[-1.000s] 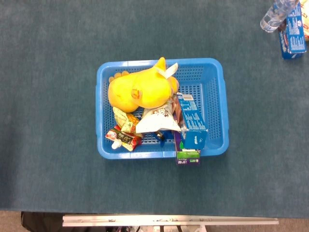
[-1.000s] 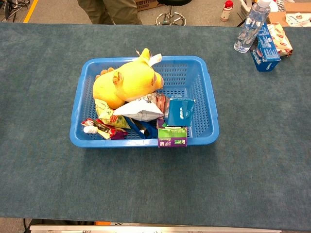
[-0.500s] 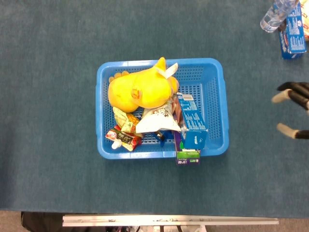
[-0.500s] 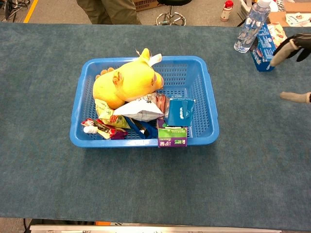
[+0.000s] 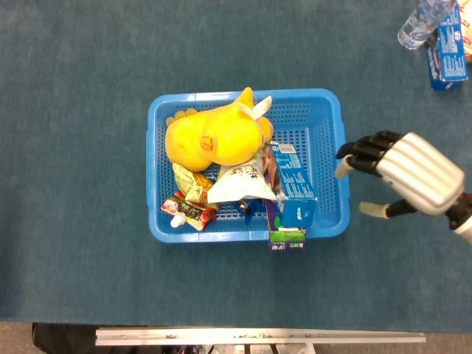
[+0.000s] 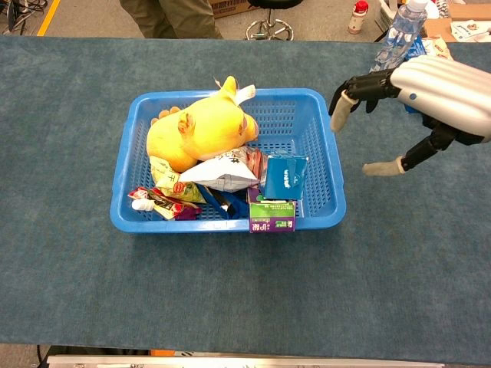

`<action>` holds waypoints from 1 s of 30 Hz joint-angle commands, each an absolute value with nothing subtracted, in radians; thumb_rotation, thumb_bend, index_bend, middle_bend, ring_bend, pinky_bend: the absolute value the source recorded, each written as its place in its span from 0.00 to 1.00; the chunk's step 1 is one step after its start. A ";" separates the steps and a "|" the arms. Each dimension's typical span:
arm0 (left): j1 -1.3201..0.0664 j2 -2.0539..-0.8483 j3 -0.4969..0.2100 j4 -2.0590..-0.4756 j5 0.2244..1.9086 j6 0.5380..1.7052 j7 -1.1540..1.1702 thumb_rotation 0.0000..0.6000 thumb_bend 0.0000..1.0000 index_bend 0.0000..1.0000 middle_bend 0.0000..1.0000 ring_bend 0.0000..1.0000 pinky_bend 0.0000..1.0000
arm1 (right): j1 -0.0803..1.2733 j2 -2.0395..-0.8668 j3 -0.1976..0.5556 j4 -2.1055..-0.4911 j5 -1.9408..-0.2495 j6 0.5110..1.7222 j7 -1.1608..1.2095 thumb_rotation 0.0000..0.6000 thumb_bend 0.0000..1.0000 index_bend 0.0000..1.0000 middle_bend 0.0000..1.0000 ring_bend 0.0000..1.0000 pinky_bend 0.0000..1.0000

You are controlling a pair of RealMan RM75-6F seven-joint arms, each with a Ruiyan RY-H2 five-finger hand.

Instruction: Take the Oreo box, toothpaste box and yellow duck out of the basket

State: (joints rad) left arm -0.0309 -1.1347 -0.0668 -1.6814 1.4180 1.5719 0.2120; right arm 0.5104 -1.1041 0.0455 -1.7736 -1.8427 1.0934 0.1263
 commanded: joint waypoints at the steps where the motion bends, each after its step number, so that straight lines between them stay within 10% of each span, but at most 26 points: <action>1: -0.029 -1.133 -0.068 -1.683 1.418 1.574 0.212 1.00 0.36 0.31 0.31 0.29 0.51 | 0.548 -1.128 0.036 -1.742 -1.882 1.073 0.123 1.00 0.03 0.42 0.34 0.33 0.40; 30: -0.030 -1.140 -0.071 -1.668 1.405 1.552 0.218 1.00 0.36 0.31 0.31 0.29 0.51 | 0.734 -1.358 -0.018 -1.375 -2.057 1.224 0.236 1.00 0.00 0.19 0.21 0.20 0.32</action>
